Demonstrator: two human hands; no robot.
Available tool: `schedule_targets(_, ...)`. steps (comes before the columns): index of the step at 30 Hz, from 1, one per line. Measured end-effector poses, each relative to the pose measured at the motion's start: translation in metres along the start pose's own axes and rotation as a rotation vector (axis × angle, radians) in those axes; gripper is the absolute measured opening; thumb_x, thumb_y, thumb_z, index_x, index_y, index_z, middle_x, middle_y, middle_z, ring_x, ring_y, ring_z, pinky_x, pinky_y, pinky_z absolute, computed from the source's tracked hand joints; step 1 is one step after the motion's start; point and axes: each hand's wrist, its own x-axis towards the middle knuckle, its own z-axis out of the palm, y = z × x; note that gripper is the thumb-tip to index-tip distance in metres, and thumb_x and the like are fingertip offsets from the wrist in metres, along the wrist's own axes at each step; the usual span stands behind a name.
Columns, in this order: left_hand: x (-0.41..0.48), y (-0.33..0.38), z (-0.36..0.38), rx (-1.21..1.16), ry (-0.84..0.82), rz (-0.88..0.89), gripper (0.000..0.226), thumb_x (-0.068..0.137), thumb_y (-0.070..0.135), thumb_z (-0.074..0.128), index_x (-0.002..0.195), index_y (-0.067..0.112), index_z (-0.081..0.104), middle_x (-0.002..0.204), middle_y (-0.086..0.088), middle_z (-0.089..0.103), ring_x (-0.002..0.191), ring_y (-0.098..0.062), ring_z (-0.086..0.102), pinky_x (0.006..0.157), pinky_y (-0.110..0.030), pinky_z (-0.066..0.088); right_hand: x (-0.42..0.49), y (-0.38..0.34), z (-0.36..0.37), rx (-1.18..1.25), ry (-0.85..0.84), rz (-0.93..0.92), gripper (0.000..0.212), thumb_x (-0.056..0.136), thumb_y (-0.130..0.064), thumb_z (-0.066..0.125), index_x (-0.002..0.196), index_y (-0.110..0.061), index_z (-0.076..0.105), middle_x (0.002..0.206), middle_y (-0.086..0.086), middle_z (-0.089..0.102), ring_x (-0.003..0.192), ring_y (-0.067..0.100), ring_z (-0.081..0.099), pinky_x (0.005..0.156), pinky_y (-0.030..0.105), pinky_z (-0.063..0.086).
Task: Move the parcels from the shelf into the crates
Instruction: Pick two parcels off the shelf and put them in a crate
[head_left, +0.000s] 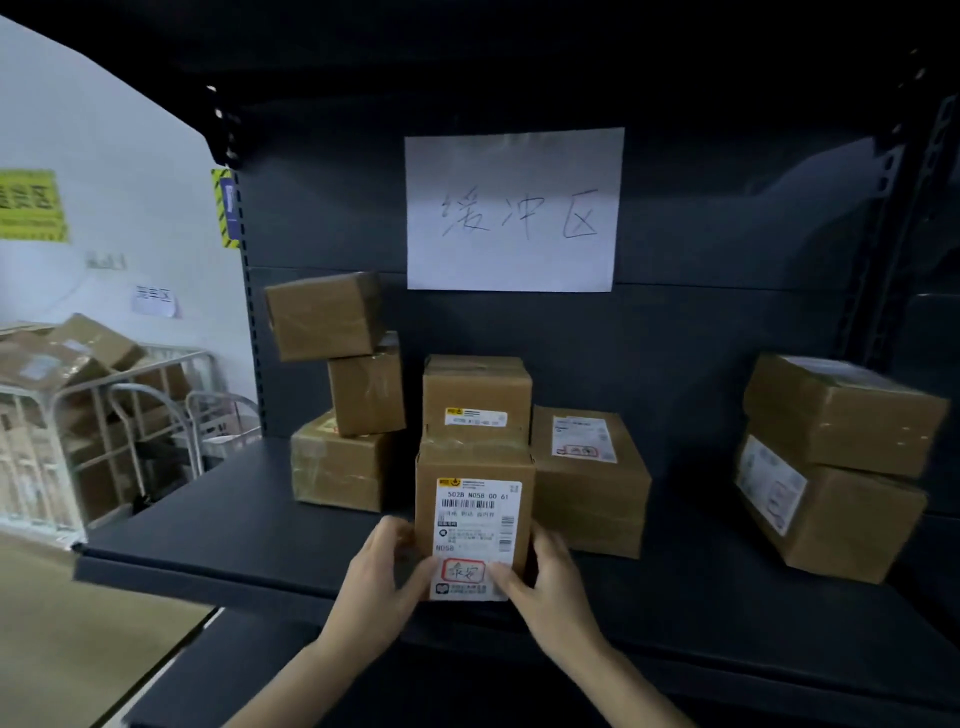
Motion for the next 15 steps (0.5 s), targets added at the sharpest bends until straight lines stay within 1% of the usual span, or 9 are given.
schedule_targets(2, 0.008, -0.002, -0.006, -0.034, 0.013, -0.047, 0.019, 0.085, 0.014, 0.065, 0.094, 0.016, 0.048, 0.093, 0.018, 0.059, 0.086, 0.009, 0.058, 0.069, -0.007, 0.049, 0.011, -0.006, 0.010, -0.016, -0.016, 0.022, 0.051, 0.088, -0.026, 0.061, 0.135, -0.022, 0.041, 0.127, -0.005, 0.042, 0.108, 0.000, 0.043, 0.074, 0.001, 0.038)
schedule_targets(3, 0.012, -0.003, -0.007, -0.049, 0.021, -0.067, 0.020, 0.085, 0.013, 0.064, 0.093, 0.018, 0.046, 0.091, 0.020, 0.058, 0.084, 0.011, 0.056, 0.067, -0.006, 0.049, 0.016, -0.008, 0.015, -0.027, -0.022, 0.030, 0.051, 0.089, -0.026, 0.060, 0.136, -0.021, 0.041, 0.128, -0.003, 0.042, 0.110, 0.002, 0.044, 0.076, 0.002, 0.038)
schedule_targets(5, 0.018, -0.004, -0.009, -0.065, 0.030, -0.102, 0.022, 0.086, 0.012, 0.063, 0.092, 0.020, 0.044, 0.088, 0.023, 0.053, 0.081, 0.012, 0.053, 0.065, -0.005, 0.049, 0.024, -0.011, 0.020, -0.030, -0.045, 0.050, 0.052, 0.090, -0.026, 0.059, 0.138, -0.020, 0.040, 0.130, -0.001, 0.044, 0.116, 0.007, 0.046, 0.085, 0.007, 0.039)
schedule_targets(7, 0.023, -0.007, -0.009, -0.070, 0.018, -0.117, 0.024, 0.086, 0.012, 0.063, 0.089, 0.024, 0.042, 0.087, 0.024, 0.052, 0.082, 0.010, 0.053, 0.064, -0.007, 0.049, 0.031, -0.011, 0.021, -0.006, -0.081, 0.079, 0.053, 0.092, -0.022, 0.056, 0.141, -0.022, 0.036, 0.133, 0.000, 0.044, 0.123, 0.010, 0.044, 0.096, 0.018, 0.039)
schedule_targets(9, 0.027, -0.010, -0.007, -0.069, 0.007, -0.122, 0.026, 0.087, 0.013, 0.063, 0.086, 0.028, 0.042, 0.087, 0.023, 0.052, 0.081, 0.011, 0.052, 0.064, -0.007, 0.048, 0.036, -0.009, 0.018, 0.038, -0.127, 0.117, 0.058, 0.092, -0.016, 0.052, 0.144, -0.024, 0.028, 0.140, 0.001, 0.041, 0.129, 0.012, 0.040, 0.105, 0.024, 0.036)
schedule_targets(10, 0.028, -0.012, -0.005, -0.069, 0.004, -0.125, 0.023, 0.087, 0.013, 0.063, 0.087, 0.026, 0.043, 0.087, 0.023, 0.052, 0.081, 0.011, 0.052, 0.064, -0.008, 0.048, 0.038, -0.008, 0.014, 0.051, -0.143, 0.140, 0.061, 0.092, -0.013, 0.049, 0.146, -0.024, 0.022, 0.145, 0.000, 0.038, 0.133, 0.013, 0.036, 0.108, 0.027, 0.034)
schedule_targets(13, 0.032, -0.018, 0.002, -0.080, -0.003, -0.125, 0.019, 0.087, 0.014, 0.063, 0.097, 0.016, 0.047, 0.088, 0.022, 0.054, 0.083, 0.010, 0.052, 0.064, -0.010, 0.048, 0.040, -0.004, 0.005, 0.028, -0.142, 0.179, 0.069, 0.093, -0.008, 0.045, 0.150, -0.020, 0.008, 0.152, -0.001, 0.027, 0.140, 0.014, 0.027, 0.112, 0.027, 0.026)
schedule_targets(15, 0.033, -0.021, 0.006, -0.089, -0.012, -0.117, 0.021, 0.086, 0.013, 0.063, 0.099, 0.015, 0.047, 0.090, 0.020, 0.055, 0.084, 0.010, 0.052, 0.066, -0.009, 0.048, 0.037, 0.003, -0.001, -0.004, -0.084, 0.186, 0.070, 0.093, -0.007, 0.045, 0.150, -0.016, 0.005, 0.155, 0.001, 0.021, 0.142, 0.015, 0.023, 0.112, 0.024, 0.023)
